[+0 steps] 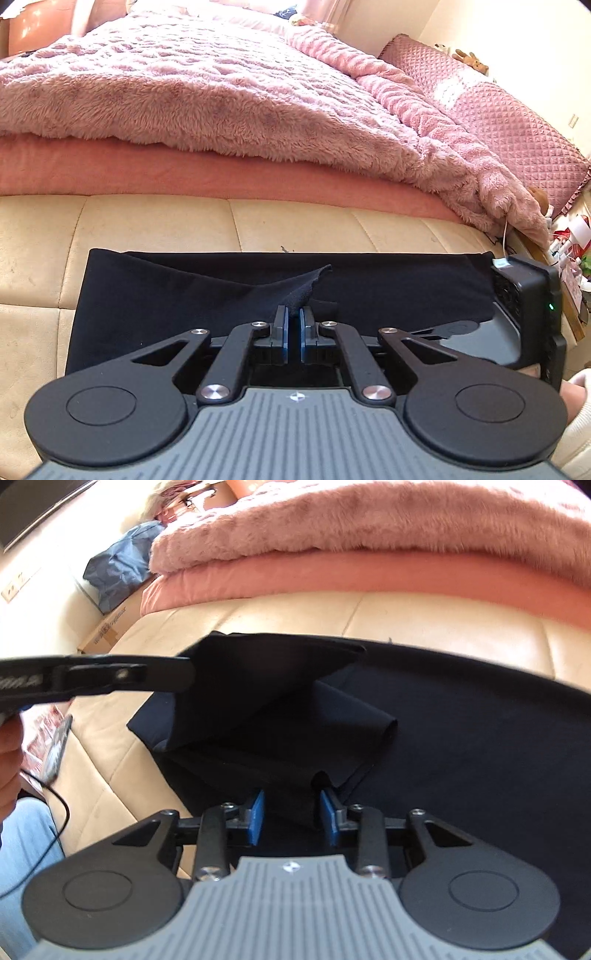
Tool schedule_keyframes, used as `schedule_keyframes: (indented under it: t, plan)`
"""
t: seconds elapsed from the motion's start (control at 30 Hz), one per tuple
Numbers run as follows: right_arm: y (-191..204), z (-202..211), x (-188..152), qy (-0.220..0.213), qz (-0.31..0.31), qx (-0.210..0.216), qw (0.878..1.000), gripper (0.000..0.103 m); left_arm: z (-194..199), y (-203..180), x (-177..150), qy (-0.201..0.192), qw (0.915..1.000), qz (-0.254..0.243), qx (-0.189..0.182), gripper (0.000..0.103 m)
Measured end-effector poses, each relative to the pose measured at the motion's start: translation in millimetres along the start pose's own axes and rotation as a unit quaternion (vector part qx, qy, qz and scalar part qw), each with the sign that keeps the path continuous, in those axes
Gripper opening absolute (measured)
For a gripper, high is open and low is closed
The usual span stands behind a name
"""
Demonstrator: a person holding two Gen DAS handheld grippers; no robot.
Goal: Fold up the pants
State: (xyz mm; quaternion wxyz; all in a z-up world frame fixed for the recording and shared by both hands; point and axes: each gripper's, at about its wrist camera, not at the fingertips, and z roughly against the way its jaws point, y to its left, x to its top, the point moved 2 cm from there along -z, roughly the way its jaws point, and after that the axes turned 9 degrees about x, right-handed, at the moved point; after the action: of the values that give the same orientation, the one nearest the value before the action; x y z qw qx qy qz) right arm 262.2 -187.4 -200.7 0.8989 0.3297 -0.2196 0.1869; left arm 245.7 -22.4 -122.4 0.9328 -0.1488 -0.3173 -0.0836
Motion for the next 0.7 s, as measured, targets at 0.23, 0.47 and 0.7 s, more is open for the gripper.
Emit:
schedule_keyframes:
  t: [0.23, 0.47, 0.7]
  plan:
    - [-3, 17, -1, -0.001, -0.021, 0.037, 0.999, 0.003, -1, -6, 1, 0.011, 0.9995, -0.027, -0.01, 0.005]
    - [-5, 19, -17, 0.021, -0.026, 0.023, 0.999, 0.0, -26, -27, -13, 0.065, 0.9922, -0.104, -0.019, 0.005]
    - [0, 20, -25, 0.03, -0.018, 0.009, 0.999, 0.0, -57, -32, -34, 0.115, 0.9859, -0.121, -0.013, 0.004]
